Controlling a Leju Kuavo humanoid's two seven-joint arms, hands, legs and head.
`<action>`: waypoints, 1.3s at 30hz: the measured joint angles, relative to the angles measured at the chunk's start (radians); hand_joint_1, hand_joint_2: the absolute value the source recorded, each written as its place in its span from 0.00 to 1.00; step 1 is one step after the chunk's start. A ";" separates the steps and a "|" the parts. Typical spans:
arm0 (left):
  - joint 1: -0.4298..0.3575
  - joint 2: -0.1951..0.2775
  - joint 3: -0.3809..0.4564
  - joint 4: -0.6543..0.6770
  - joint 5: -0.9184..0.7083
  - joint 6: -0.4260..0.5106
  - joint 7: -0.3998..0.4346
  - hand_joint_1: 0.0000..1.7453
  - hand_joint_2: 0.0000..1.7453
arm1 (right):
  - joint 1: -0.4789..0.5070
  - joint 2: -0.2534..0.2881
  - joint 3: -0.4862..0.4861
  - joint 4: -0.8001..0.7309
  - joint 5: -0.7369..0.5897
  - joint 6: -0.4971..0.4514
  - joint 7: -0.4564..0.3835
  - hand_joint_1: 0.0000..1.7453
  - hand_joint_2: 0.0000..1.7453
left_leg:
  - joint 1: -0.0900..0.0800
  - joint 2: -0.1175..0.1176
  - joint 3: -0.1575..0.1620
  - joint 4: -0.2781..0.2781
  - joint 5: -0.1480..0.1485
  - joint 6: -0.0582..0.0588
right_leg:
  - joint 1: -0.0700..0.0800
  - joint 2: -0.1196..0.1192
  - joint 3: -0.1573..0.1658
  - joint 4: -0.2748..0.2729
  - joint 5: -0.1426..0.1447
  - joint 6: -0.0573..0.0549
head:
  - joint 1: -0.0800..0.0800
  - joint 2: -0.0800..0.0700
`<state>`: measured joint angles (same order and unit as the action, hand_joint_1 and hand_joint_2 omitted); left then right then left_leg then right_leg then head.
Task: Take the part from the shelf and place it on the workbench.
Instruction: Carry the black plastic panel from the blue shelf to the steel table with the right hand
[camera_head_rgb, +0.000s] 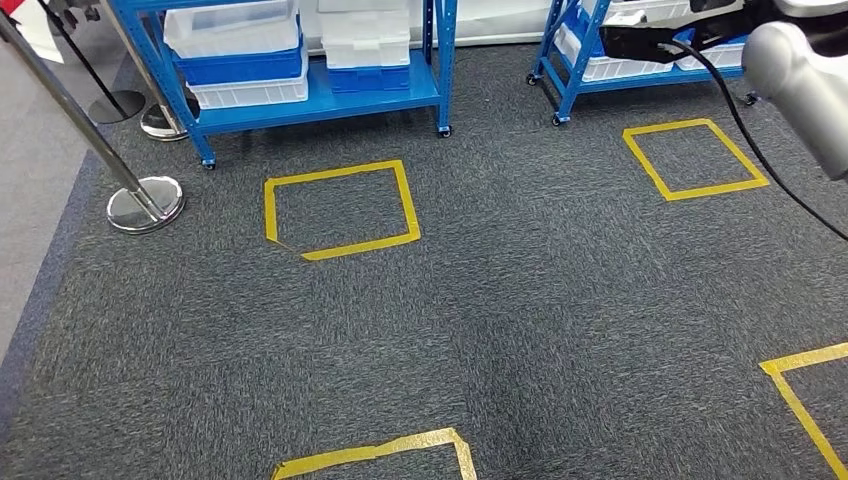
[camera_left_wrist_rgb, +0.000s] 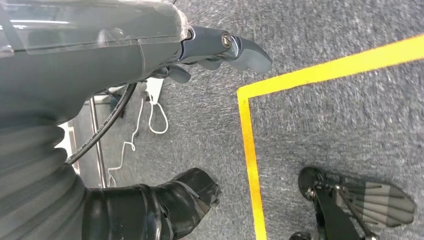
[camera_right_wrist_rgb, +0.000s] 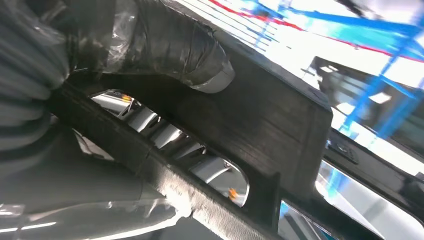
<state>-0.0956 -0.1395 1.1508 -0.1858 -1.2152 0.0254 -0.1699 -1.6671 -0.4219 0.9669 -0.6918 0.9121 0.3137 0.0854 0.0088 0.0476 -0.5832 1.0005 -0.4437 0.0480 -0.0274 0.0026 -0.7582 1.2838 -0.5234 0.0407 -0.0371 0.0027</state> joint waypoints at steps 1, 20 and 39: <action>0.000 -0.002 -0.002 0.000 -0.002 0.000 0.000 0.00 1.00 | -0.001 -0.008 0.000 -0.004 -0.002 0.003 0.000 1.00 1.00 | 0.000 0.009 0.000 0.006 -0.005 -0.002 | -0.001 -0.011 0.028 -0.053 0.033 0.001 | 0.000 0.000; 0.002 -0.009 -0.009 0.000 -0.010 -0.001 0.007 0.00 1.00 | -0.022 -0.047 0.008 -0.046 -0.012 0.043 0.008 1.00 1.00 | -0.001 -0.120 -0.005 0.046 -0.027 -0.017 | 0.001 0.117 0.100 -0.231 0.108 -0.033 | -0.002 0.000; 0.002 -0.009 -0.011 0.000 -0.001 -0.012 0.007 0.00 1.00 | -0.146 -0.160 0.130 -0.133 -0.032 0.232 -0.018 1.00 1.00 | -0.010 0.062 0.022 0.047 -0.073 -0.032 | 0.000 -0.029 0.096 -0.223 0.103 -0.023 | -0.001 0.000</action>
<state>-0.0938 -0.1485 1.1398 -0.1858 -1.2158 0.0131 -0.1633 -1.8136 -0.5818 1.0974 -0.8246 0.8800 0.5458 0.0674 -0.0010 0.1099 -0.5609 1.0478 -0.5167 0.0161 -0.0275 -0.0266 -0.6626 1.0609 -0.4207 0.0175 -0.0385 0.0027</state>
